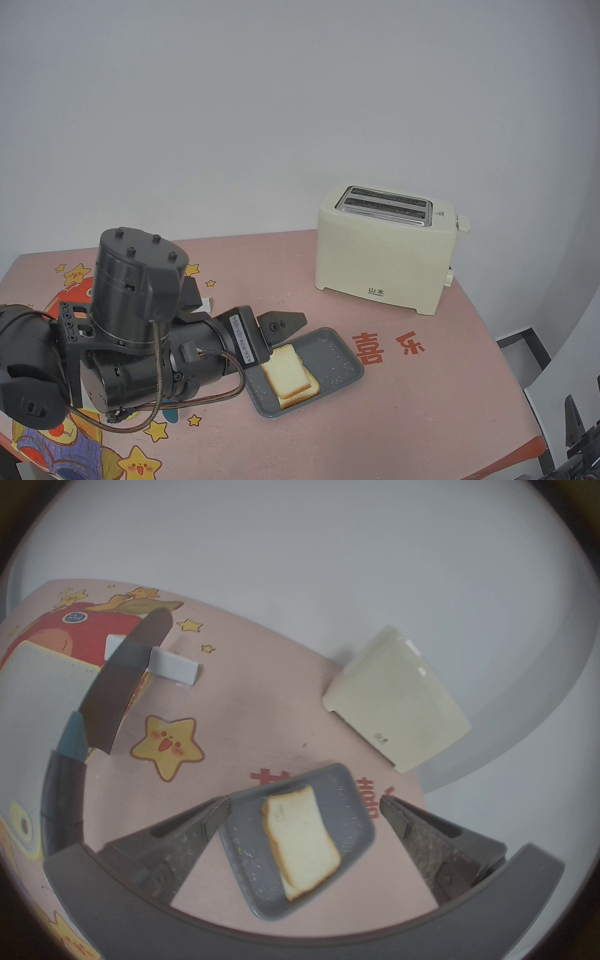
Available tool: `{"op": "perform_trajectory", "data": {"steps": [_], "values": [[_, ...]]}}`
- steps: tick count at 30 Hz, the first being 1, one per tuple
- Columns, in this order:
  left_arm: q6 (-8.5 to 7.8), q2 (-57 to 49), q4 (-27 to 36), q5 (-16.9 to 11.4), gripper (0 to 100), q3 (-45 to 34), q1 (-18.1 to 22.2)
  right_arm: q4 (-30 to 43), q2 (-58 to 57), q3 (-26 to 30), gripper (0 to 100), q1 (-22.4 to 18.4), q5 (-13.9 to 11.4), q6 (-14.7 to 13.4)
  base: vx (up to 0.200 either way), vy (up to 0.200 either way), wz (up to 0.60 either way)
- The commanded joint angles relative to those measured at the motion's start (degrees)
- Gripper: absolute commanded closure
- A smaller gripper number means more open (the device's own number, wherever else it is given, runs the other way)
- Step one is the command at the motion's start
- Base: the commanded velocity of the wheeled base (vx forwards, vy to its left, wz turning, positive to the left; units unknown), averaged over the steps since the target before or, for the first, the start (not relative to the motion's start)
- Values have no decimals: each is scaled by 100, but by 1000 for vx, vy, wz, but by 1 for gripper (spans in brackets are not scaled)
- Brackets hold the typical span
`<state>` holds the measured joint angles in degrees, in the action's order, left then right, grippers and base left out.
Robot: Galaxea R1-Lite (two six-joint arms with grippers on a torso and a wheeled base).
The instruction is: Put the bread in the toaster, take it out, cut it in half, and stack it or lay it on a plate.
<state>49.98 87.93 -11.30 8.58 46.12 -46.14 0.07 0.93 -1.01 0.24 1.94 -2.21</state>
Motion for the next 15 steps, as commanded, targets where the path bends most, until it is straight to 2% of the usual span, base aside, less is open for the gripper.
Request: {"op": "perform_trajectory", "data": {"steps": [1, 15], "values": [[3, -136, -4, 3, 0, -6, -35, 1, -93, 101, 0, 2, 0, 1, 0, 0, 0], [-32, -145, -39, 12, 0, -112, -44, 1, -93, 101, 0, 2, 0, 1, 0, 0, 0]]}}
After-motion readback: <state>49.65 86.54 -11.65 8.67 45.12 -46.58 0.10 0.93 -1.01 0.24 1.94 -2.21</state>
